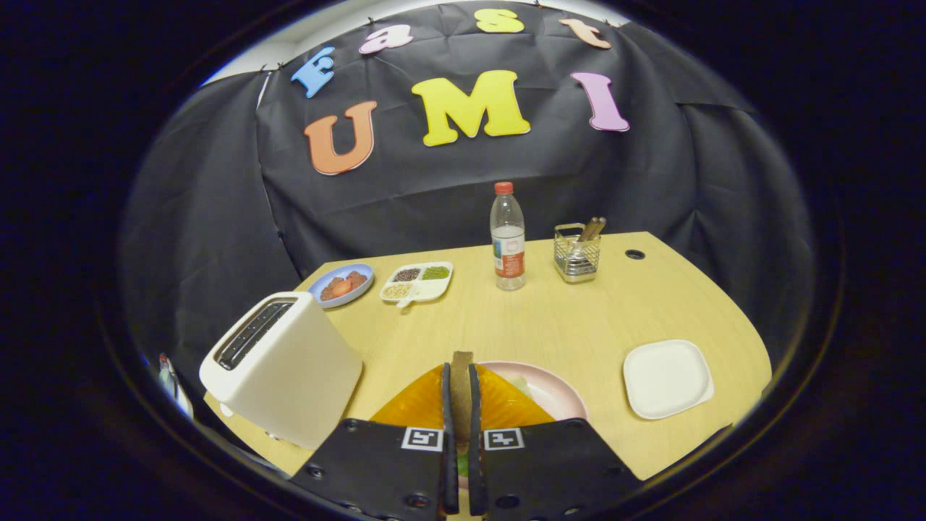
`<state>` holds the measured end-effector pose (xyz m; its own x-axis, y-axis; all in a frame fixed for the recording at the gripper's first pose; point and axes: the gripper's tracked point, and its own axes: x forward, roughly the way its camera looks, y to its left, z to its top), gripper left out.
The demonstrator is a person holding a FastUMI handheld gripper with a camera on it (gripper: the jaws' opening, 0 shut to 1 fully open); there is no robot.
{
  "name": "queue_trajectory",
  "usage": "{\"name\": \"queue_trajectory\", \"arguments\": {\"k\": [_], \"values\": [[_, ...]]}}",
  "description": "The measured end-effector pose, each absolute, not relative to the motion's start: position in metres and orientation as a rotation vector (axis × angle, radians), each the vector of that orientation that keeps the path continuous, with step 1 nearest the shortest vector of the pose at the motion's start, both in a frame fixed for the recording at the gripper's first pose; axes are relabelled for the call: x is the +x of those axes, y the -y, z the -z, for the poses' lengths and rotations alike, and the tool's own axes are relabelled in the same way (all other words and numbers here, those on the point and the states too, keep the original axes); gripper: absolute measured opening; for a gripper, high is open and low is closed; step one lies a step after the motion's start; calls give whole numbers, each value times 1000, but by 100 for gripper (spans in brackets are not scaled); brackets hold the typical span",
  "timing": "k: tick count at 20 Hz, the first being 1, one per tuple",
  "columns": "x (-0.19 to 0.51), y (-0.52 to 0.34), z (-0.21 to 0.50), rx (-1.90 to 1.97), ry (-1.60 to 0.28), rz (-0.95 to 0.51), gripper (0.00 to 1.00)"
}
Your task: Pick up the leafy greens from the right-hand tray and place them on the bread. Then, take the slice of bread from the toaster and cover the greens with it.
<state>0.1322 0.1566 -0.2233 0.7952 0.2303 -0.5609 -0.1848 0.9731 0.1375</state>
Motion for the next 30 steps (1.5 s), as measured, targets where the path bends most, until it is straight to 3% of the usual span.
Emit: {"name": "queue_trajectory", "arguments": {"k": [11,13,16,24,30], "values": [[144,-100,284,130,-687,-162,15],[144,-97,300,163,-724,-163,24],[144,-90,309,176,-732,-142,27],[135,-70,262,156,-586,-77,49],[100,-61,186,83,-401,-52,55]]}}
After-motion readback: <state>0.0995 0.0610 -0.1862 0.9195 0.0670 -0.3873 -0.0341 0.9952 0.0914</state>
